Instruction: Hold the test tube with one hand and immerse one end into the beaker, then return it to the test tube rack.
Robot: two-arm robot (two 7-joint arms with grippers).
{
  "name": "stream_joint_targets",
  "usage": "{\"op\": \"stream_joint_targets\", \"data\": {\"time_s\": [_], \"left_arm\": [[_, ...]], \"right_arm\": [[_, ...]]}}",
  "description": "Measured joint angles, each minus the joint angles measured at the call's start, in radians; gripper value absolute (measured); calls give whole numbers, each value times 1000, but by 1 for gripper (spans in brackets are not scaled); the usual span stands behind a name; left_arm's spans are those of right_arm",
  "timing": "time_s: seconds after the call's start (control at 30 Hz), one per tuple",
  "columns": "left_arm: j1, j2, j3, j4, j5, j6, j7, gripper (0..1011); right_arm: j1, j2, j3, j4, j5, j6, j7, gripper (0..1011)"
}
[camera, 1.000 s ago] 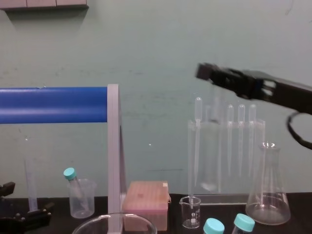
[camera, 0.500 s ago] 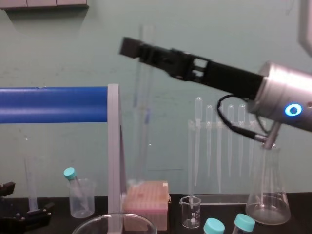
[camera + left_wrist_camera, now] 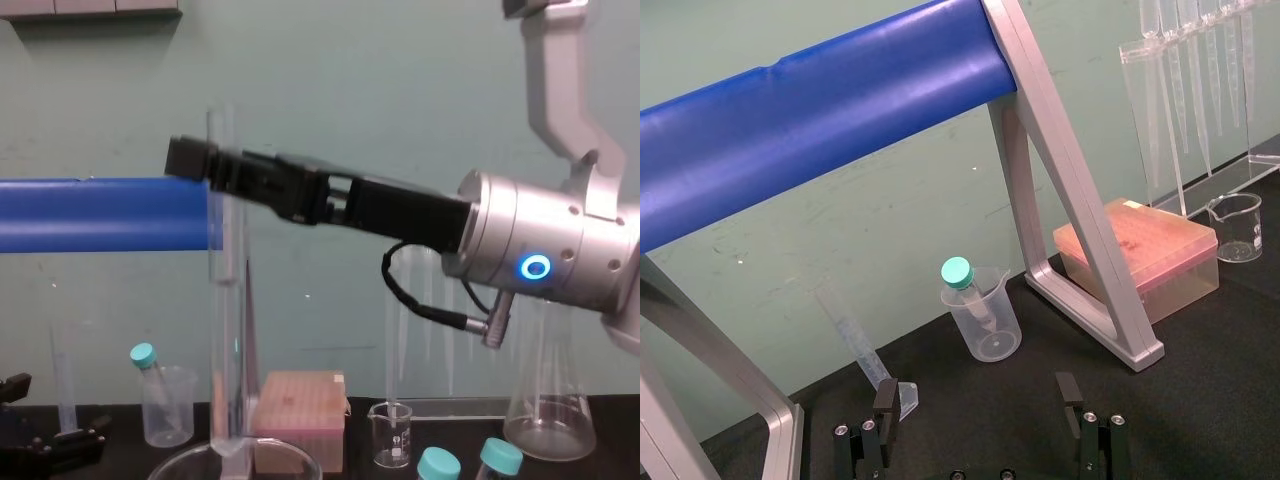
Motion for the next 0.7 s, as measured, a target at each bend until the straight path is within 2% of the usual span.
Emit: {"op": "stream_joint_targets", "data": {"time_s": [0.27, 0.47, 0.7], "left_arm": [[0, 0, 0, 0, 0, 0, 0, 1000], [0, 0, 0, 0, 0, 0, 0, 1000], [0, 0, 0, 0, 0, 0, 0, 1000]], "right_arm": [[21, -11, -34, 47, -30, -4, -2, 225], [38, -34, -61, 101, -52, -1, 3, 225], [41, -44, -77, 125, -70, 9, 6, 225]]}}
